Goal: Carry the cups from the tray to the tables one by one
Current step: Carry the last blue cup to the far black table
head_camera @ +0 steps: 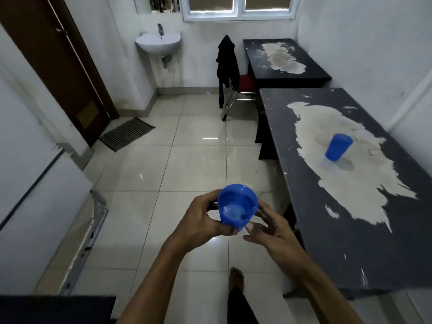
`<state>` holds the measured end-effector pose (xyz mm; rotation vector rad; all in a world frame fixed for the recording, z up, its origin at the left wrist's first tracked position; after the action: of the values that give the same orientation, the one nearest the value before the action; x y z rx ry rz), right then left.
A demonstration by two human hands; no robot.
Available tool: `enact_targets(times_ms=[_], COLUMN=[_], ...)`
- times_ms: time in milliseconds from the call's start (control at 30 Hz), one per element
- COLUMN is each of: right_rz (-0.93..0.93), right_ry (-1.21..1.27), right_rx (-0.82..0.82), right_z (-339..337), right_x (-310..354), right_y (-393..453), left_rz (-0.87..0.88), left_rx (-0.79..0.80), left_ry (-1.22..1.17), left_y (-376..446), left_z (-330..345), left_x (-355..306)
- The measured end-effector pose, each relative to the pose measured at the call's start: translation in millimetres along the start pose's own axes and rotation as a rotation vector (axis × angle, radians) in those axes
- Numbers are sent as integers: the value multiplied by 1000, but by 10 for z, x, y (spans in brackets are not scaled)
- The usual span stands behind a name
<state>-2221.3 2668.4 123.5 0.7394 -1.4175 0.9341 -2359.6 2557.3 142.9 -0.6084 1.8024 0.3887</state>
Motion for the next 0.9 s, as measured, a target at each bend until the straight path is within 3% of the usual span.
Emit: enact_targets(times_ms=[467, 900], right_rz=[17, 8], right_ry=[-36, -8], right_rx=[57, -23], right_z=[-773, -1171], right_x=[543, 694], right_y=[3146, 5834], left_rz=[-27, 0], left_rx=[-33, 34], left_ry=[-12, 10], left_y=[3160, 5882], left_z=[-689, -1458], left_x=[41, 344])
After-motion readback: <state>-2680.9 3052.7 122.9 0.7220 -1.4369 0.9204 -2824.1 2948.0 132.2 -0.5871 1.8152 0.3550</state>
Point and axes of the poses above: each hand's wrist, its own y-axis towards the middle knuckle, its own z-axis out of the palm, x = y × z, the point moved 4 cm from there along y, towards the middle knuckle, and after that the axes turned 1 degree about y, right-handed, at the moved point
